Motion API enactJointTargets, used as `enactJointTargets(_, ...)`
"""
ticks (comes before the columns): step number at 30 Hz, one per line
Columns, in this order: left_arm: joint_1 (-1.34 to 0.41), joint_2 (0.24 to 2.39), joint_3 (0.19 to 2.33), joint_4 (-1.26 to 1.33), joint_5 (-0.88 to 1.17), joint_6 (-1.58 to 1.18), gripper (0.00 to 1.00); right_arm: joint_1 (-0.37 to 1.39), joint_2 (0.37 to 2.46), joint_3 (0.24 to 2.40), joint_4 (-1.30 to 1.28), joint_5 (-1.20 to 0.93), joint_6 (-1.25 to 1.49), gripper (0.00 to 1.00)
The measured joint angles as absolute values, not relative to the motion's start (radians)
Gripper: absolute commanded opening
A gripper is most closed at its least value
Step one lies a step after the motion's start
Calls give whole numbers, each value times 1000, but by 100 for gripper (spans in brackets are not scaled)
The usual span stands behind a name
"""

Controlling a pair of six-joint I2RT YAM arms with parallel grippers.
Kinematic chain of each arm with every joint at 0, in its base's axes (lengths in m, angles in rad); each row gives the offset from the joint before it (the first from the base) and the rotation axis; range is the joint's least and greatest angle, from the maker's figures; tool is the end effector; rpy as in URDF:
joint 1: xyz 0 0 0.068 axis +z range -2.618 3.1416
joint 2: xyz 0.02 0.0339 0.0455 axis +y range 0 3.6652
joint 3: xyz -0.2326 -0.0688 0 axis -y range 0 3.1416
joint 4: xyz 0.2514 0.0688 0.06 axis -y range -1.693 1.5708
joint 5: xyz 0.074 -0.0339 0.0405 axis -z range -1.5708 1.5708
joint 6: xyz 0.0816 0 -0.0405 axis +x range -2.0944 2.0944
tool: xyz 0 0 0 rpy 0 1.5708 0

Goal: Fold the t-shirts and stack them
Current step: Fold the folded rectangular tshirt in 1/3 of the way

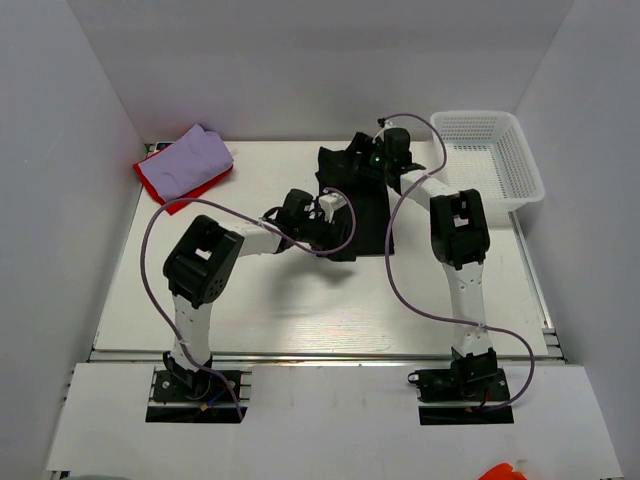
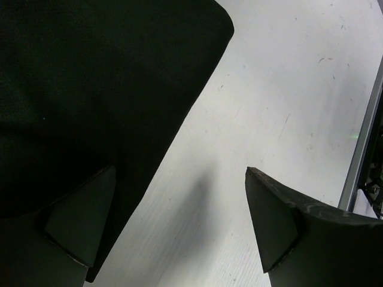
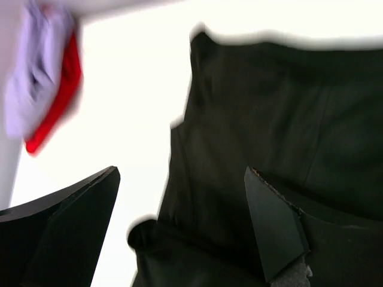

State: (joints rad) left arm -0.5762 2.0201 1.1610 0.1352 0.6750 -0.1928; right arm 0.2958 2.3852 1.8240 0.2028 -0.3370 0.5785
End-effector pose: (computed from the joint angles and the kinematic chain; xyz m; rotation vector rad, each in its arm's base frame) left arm 0.3360 -0.2791 0.0806 0.8115 2.2331 -1.1602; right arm 0.5425 0.1935 0.1372 0.0483 2.0161 0.8965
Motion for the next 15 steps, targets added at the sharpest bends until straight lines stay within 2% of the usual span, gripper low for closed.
enactJointTargets(4,-576,2002,1149,123,657,-191,100,282,2367,1883,203,-303,557,90)
enactJointTargets(8,-576,1994,1149,107,646,-186,100,273,2253,1790,157,-310,494,90)
enactJointTargets(15,-576,1885,1149,9,584,-175,100,277,1888,1361,81,-339,411,90)
